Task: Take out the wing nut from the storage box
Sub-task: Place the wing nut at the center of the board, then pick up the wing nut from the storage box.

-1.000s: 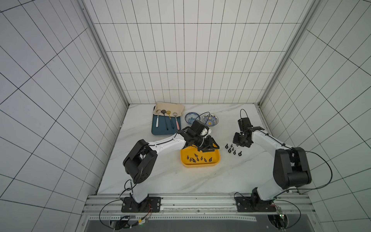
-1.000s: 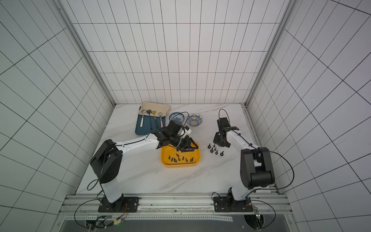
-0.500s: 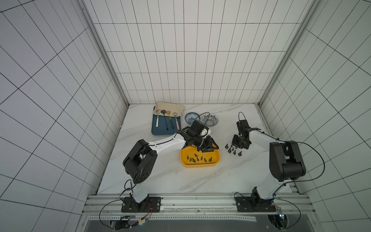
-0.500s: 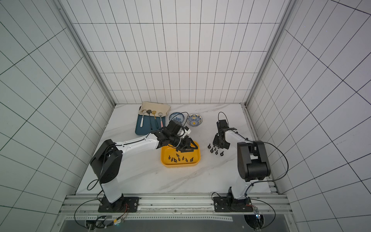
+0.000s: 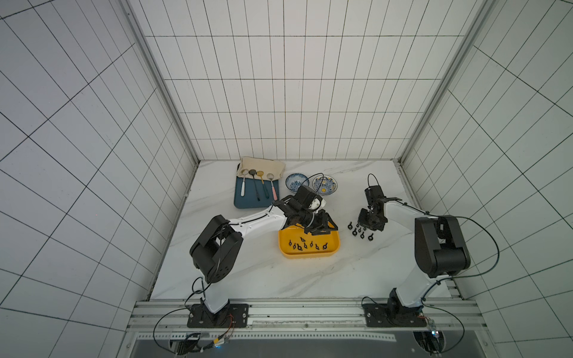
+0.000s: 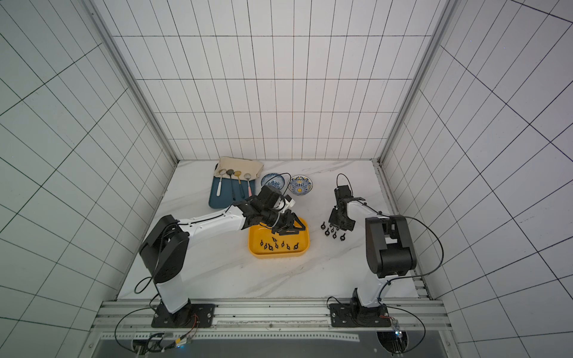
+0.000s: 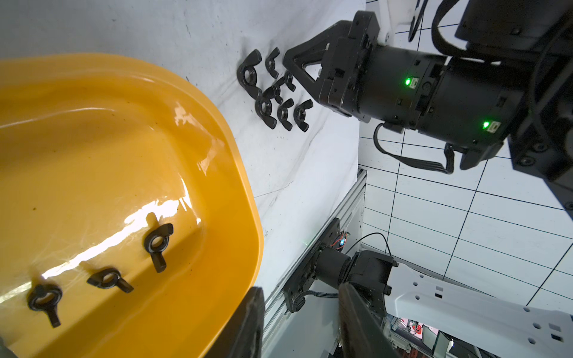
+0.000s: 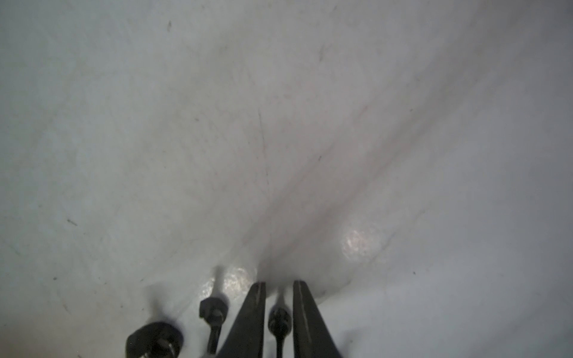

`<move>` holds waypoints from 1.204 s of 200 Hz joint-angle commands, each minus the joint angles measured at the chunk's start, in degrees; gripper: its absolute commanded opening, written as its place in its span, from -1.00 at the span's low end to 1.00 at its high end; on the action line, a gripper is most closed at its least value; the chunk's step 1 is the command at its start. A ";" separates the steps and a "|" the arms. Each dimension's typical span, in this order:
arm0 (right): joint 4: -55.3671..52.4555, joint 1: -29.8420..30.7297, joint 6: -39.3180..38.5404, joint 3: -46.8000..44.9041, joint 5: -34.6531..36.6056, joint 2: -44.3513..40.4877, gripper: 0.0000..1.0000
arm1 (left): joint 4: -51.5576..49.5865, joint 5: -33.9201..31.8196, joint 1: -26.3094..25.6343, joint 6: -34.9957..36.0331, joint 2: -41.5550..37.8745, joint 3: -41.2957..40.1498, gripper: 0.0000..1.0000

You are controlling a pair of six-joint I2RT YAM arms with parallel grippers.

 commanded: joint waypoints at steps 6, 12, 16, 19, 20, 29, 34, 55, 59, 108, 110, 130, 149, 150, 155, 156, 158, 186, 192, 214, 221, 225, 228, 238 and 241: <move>-2.27 -0.45 -0.96 -0.15 1.84 -3.61 -0.52 | 0.84 0.24 0.62 1.39 -3.07 -1.03 -0.14; -2.52 -0.30 -1.02 -0.07 2.20 -4.36 -0.51 | 0.84 0.28 1.13 1.47 -3.68 -1.53 -0.14; -2.70 -0.11 -1.11 -0.03 2.40 -4.97 -0.51 | 0.80 0.45 1.61 1.46 -4.10 -1.91 -0.15; -2.74 0.03 -1.13 -0.02 2.41 -5.46 -0.51 | 0.83 0.46 1.99 1.38 -4.45 -2.30 -0.14; -2.77 0.05 -1.17 -0.02 2.41 -5.60 -0.51 | 0.84 0.58 2.18 1.34 -4.60 -2.47 -0.14; -3.24 0.59 -1.14 0.18 2.25 -7.29 -0.50 | 1.09 0.70 3.90 1.06 -6.01 -3.84 -0.14; -3.69 1.26 -1.09 0.44 2.19 -8.25 -0.50 | 1.07 0.68 5.14 1.04 -6.85 -4.83 -0.14; -6.24 8.55 -0.30 2.83 3.56 -11.79 -0.50 | -0.04 0.80 11.77 1.45 -11.12 -9.43 -0.14; -6.92 10.56 -0.08 3.62 3.85 -12.07 -0.50 | -0.54 0.80 13.29 1.68 -12.21 -10.39 -0.14; -6.80 31.42 3.36 11.90 0.41 -7.59 -0.49 | -4.05 1.46 30.61 3.72 -21.43 -22.84 -0.14; -6.55 32.08 3.41 12.32 0.18 -7.05 -0.49 | -4.05 1.53 31.07 3.82 -21.62 -23.22 -0.14; -4.35 36.91 3.78 15.44 -2.25 -1.52 -0.48 | -4.64 2.60 33.70 4.78 -22.65 -26.10 -0.14; -4.20 39.89 3.47 18.81 -2.99 3.49 -0.47 | -5.31 2.77 33.92 5.59 -22.99 -27.17 -0.14; -4.16 40.02 3.42 18.93 -3.01 3.67 -0.47 | -5.23 2.79 33.92 5.60 -23.01 -27.16 -0.14; -4.05 40.54 3.28 19.56 -3.26 4.93 -0.46 | -5.15 2.95 33.92 5.59 -23.11 -27.39 -0.14; -4.04 40.61 3.24 19.71 -3.32 5.09 -0.46 | -5.19 2.93 33.92 5.64 -23.12 -27.45 -0.15; -4.04 40.77 3.20 19.99 -3.44 5.54 -0.46 | -5.13 3.00 33.92 5.68 -23.12 -27.49 -0.14; -4.34 42.32 3.19 22.23 -3.84 9.53 -0.44 | -5.25 3.46 33.92 6.36 -23.27 -27.85 -0.14; -4.32 42.35 3.27 22.39 -3.82 10.04 -0.44 | -5.31 3.55 33.92 6.48 -23.21 -27.86 -0.14; -4.41 42.41 3.58 22.53 -4.24 11.51 -0.44 | -5.27 3.94 33.92 6.85 -22.89 -28.02 -0.14; -4.52 42.43 3.47 22.57 -4.20 11.95 -0.43 | -5.08 4.04 33.92 7.03 -22.90 -28.10 -0.14; -4.71 42.44 3.45 22.66 -4.10 12.21 -0.44 | -5.10 4.11 33.92 7.02 -22.80 -28.12 -0.14; -4.88 42.39 3.52 22.77 -3.99 12.39 -0.43 | -5.06 4.20 33.92 7.01 -22.69 -28.12 -0.14; -5.04 42.44 3.45 22.75 -4.08 12.79 -0.43 | -4.89 4.29 33.92 7.10 -22.60 -28.20 -0.15; -5.00 42.39 3.45 22.75 -4.08 12.89 -0.43 | -4.81 4.37 33.91 7.14 -22.55 -28.22 -0.14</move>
